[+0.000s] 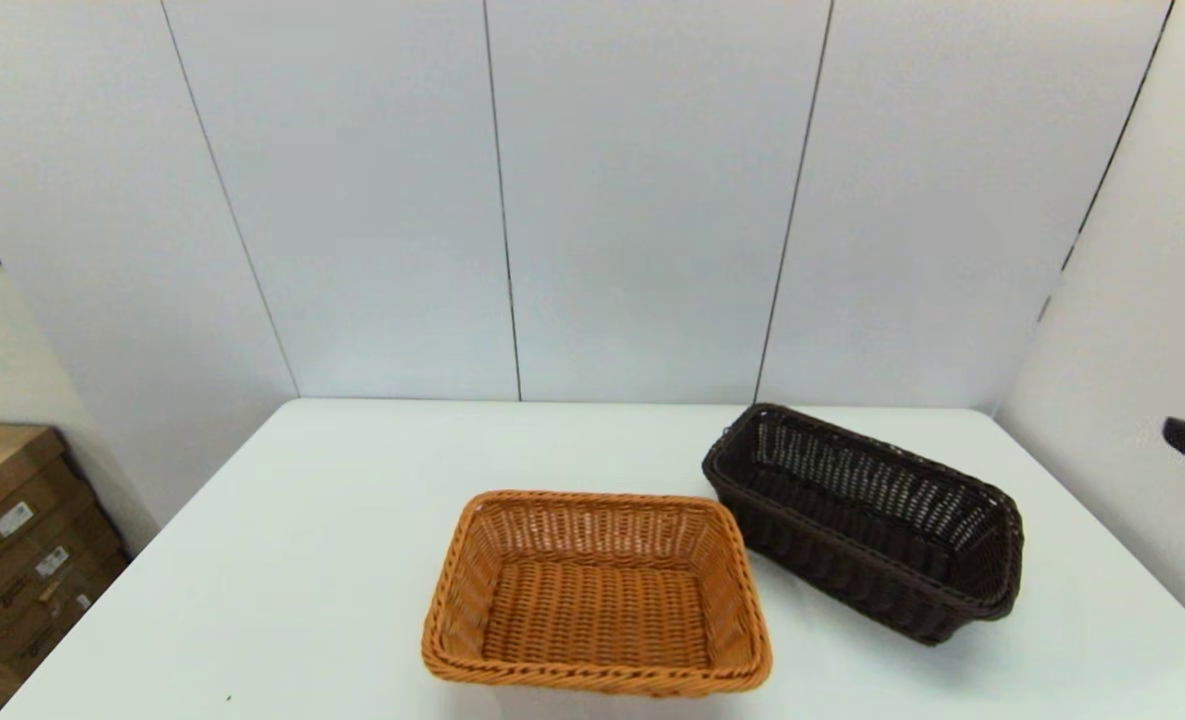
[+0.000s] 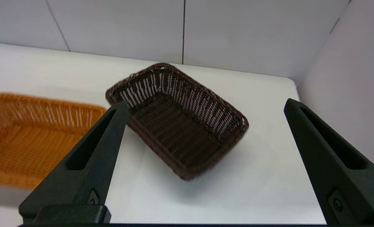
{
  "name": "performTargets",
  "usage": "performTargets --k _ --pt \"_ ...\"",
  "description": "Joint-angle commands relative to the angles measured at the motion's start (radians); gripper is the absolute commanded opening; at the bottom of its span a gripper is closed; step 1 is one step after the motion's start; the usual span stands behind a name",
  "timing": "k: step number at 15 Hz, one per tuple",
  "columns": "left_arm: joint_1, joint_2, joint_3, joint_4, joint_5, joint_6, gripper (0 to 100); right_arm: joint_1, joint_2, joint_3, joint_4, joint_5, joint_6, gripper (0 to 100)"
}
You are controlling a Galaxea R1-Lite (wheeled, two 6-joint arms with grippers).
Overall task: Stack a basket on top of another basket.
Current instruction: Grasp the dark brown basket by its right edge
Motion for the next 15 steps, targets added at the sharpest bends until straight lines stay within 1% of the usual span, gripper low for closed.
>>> performTargets --k 1,2,3,4,5,7,8,9,12,15 --pt "0.000 0.000 0.002 -0.001 0.000 0.000 100 -0.038 0.364 -0.140 0.072 -0.002 0.076 100" --pt "0.000 0.000 0.002 -0.001 0.000 0.002 100 -0.050 0.397 -0.152 0.124 0.000 0.107 100" --pt "0.000 0.000 0.002 -0.001 0.000 0.002 100 -0.055 0.463 -0.184 0.231 -0.002 0.160 100" --pt "0.000 0.000 0.002 0.001 0.000 0.000 100 -0.065 0.515 -0.206 0.289 -0.003 0.188 100" --pt "0.000 0.000 0.002 -0.001 0.000 0.000 100 -0.081 0.562 -0.217 0.311 -0.003 0.203 100" --pt "0.000 0.000 0.002 0.001 0.000 0.002 100 -0.111 0.659 -0.249 0.317 -0.003 0.214 100" --pt "0.000 0.000 0.002 0.001 0.000 0.000 100 -0.114 0.694 -0.252 0.317 -0.002 0.217 100" --pt "0.000 0.000 0.002 0.001 0.000 0.000 100 -0.113 0.723 -0.253 0.326 -0.002 0.237 100" --pt "0.000 0.000 0.002 0.001 0.000 0.000 100 -0.111 0.769 -0.269 0.392 0.001 0.268 100" --pt "0.000 0.000 0.002 -0.001 0.000 0.000 100 -0.110 0.846 -0.290 0.394 0.003 0.285 100"
